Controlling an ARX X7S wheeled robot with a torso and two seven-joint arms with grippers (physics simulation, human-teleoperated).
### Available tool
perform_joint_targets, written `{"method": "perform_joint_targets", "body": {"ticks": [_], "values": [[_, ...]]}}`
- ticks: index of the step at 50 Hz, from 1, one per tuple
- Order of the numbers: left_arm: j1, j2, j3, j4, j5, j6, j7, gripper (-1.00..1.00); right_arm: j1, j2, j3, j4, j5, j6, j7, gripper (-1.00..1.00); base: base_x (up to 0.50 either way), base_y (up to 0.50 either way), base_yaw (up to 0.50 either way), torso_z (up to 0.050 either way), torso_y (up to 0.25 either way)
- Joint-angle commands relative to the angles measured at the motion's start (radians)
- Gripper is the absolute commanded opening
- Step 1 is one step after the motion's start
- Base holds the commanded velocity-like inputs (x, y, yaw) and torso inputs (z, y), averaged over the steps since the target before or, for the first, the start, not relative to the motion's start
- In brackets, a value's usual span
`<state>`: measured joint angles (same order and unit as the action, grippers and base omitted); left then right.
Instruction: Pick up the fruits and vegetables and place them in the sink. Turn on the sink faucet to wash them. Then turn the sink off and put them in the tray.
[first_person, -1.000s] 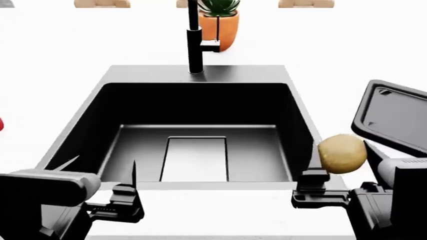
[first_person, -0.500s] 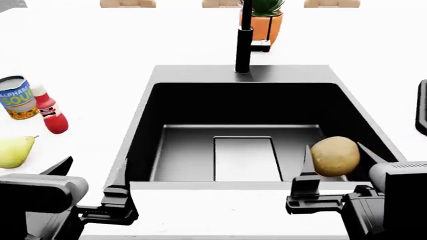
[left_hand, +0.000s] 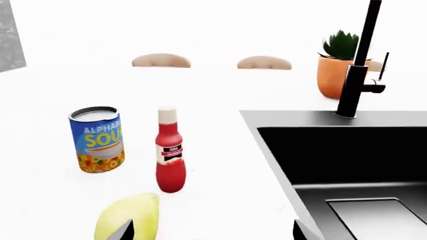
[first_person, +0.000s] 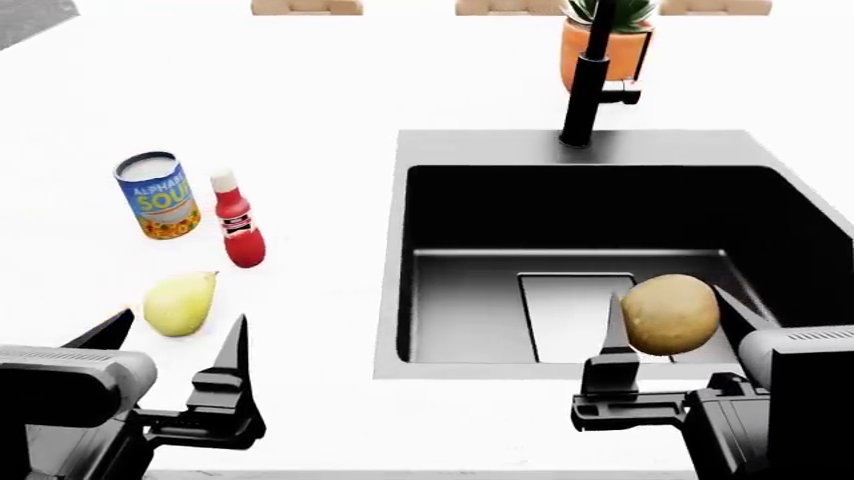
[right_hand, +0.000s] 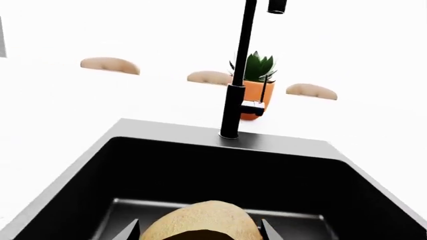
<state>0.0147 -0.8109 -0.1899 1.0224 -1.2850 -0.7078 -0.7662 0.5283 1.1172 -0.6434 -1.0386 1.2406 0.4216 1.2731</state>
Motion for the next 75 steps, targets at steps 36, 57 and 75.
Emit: {"method": "perform_joint_targets", "body": {"ticks": [36, 57, 75], "values": [[-0.594, -0.178, 0.268, -0.272, -0.372, -0.154, -0.007, 1.00, -0.024, 0.057, -0.045, 0.026, -0.043, -0.116, -0.056, -1.00, 0.00, 0.13, 0.00, 0.000, 0.000], [-0.745, -0.219, 0.368, -0.459, -0.387, -0.292, 0.181, 1.00, 0.019, 0.052, -0.058, 0.002, -0.008, -0.089, -0.020, -1.00, 0.00, 0.00, 0.00, 0.000, 0.000], [-0.802, -0.178, 0.463, -0.568, -0.311, -0.364, 0.233, 1.00, 0.045, 0.057, -0.098, 0.001, -0.011, -0.100, -0.011, -1.00, 0.00, 0.00, 0.00, 0.000, 0.000]]}}
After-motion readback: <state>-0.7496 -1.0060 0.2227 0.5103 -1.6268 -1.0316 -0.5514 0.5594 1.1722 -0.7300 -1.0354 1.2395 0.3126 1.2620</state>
